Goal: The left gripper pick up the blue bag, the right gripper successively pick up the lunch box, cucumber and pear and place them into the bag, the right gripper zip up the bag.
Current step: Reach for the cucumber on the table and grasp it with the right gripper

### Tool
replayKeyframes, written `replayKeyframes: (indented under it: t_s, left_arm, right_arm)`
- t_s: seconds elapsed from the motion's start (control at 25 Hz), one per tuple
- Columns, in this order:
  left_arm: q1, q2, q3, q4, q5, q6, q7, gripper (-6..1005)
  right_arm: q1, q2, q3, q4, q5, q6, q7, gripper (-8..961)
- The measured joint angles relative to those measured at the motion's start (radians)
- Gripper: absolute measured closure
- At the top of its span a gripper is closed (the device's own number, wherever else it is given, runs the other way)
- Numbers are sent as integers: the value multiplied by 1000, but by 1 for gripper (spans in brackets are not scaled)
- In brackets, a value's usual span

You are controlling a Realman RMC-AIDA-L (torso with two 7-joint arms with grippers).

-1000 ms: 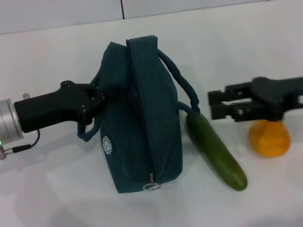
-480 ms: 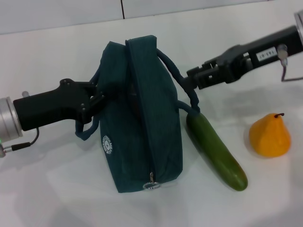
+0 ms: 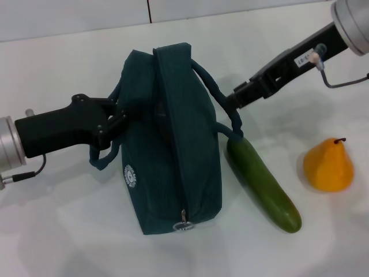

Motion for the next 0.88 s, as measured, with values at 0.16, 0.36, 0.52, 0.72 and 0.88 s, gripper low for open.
replayKeyframes:
  t_s: [0.16, 0.36, 0.52, 0.72, 0.88]
  left_arm:
    - [0, 1, 0, 0, 0, 0, 0, 948]
    - [-2, 2, 0, 0, 1, 0, 0, 948]
    - [-7, 3, 0, 0, 2, 0, 0, 948]
    - [-17, 0, 0, 0, 2, -1, 0, 948]
    - [-18, -1, 0, 0, -1, -2, 0, 948]
  right_arm:
    - [31, 0, -8, 0, -23, -56, 20, 600]
    - [66, -1, 21, -2, -108, -129, 64, 476]
    - [68, 5, 22, 22, -202, -148, 74, 285]
    - [64, 10, -3, 97, -262, -141, 77, 211]
    - [59, 11, -19, 164, -285, -83, 77, 212]
